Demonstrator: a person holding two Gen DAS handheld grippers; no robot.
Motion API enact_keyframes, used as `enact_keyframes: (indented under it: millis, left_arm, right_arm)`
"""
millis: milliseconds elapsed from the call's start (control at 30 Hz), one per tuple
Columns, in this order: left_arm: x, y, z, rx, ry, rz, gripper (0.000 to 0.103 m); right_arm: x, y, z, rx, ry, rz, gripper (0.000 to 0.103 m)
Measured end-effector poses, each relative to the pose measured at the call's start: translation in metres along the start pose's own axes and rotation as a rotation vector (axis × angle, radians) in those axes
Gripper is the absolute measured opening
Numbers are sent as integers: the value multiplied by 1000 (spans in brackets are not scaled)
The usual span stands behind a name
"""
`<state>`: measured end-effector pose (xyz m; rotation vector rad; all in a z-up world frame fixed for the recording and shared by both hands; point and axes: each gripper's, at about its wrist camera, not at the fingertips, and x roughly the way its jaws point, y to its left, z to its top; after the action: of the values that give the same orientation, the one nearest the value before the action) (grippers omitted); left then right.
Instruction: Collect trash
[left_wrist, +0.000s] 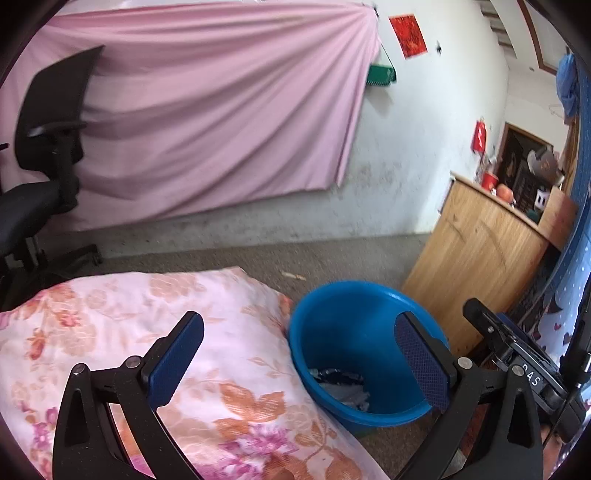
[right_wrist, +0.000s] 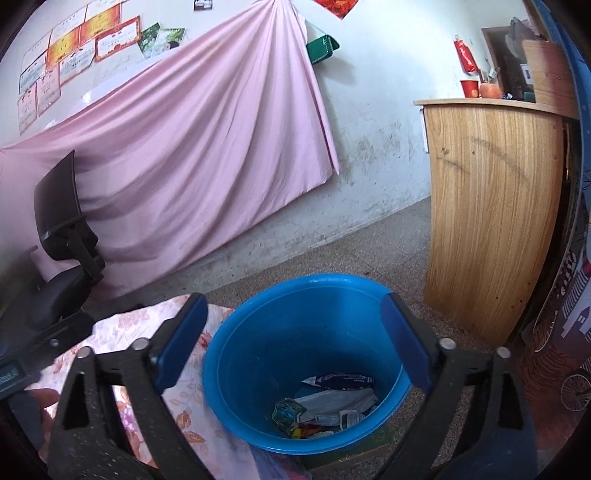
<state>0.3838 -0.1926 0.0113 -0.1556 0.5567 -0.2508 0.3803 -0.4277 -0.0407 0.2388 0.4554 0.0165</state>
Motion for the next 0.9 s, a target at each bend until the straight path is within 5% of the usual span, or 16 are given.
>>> enact_keyframes:
  millis: [900]
  left_arm:
    - [-170, 55, -48, 2, -149, 104, 101]
  right_arm:
    - [-158, 84, -39, -127, -147, 56, 103]
